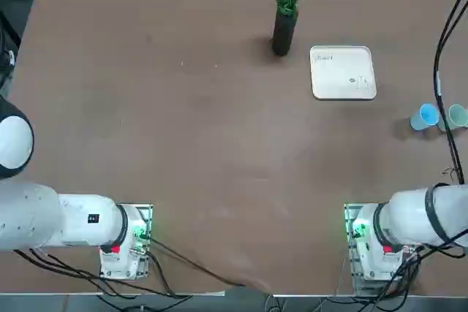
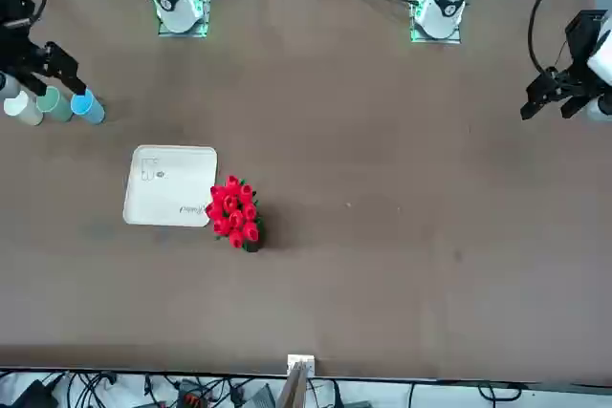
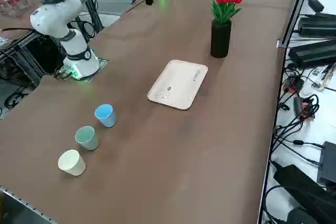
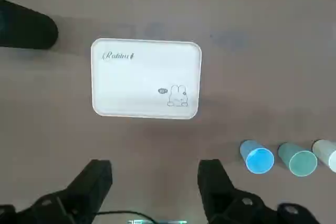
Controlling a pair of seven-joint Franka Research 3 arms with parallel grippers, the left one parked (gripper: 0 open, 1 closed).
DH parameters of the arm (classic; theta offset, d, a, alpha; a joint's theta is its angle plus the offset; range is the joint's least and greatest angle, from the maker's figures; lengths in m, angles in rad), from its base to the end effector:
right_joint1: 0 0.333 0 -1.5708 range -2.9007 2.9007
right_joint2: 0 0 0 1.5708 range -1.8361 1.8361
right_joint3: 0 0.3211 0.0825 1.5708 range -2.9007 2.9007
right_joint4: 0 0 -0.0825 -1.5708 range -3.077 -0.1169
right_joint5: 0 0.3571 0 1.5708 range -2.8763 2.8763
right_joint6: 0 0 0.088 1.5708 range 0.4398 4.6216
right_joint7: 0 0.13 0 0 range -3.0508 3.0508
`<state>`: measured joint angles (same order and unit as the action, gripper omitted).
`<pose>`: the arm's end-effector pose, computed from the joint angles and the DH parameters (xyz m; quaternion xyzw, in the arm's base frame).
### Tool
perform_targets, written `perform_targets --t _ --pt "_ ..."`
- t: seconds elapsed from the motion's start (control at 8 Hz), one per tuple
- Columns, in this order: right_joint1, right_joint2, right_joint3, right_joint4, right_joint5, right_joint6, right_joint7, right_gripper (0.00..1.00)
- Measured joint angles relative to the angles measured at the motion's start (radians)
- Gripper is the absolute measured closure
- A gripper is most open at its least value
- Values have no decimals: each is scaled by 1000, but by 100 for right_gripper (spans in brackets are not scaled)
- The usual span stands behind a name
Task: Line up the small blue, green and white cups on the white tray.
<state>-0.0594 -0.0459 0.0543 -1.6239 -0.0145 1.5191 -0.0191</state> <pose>0.5056 -0.0039 0.6025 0.9995 0.0068 -0.0296 0.0081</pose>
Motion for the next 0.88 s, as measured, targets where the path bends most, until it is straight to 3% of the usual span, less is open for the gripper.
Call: perform_targets --t 0.62,0.88 --pt "-6 11 -3 -1 0 -7 -1 0" --pt "-11 22 -3 -4 0 -90 -2 0"
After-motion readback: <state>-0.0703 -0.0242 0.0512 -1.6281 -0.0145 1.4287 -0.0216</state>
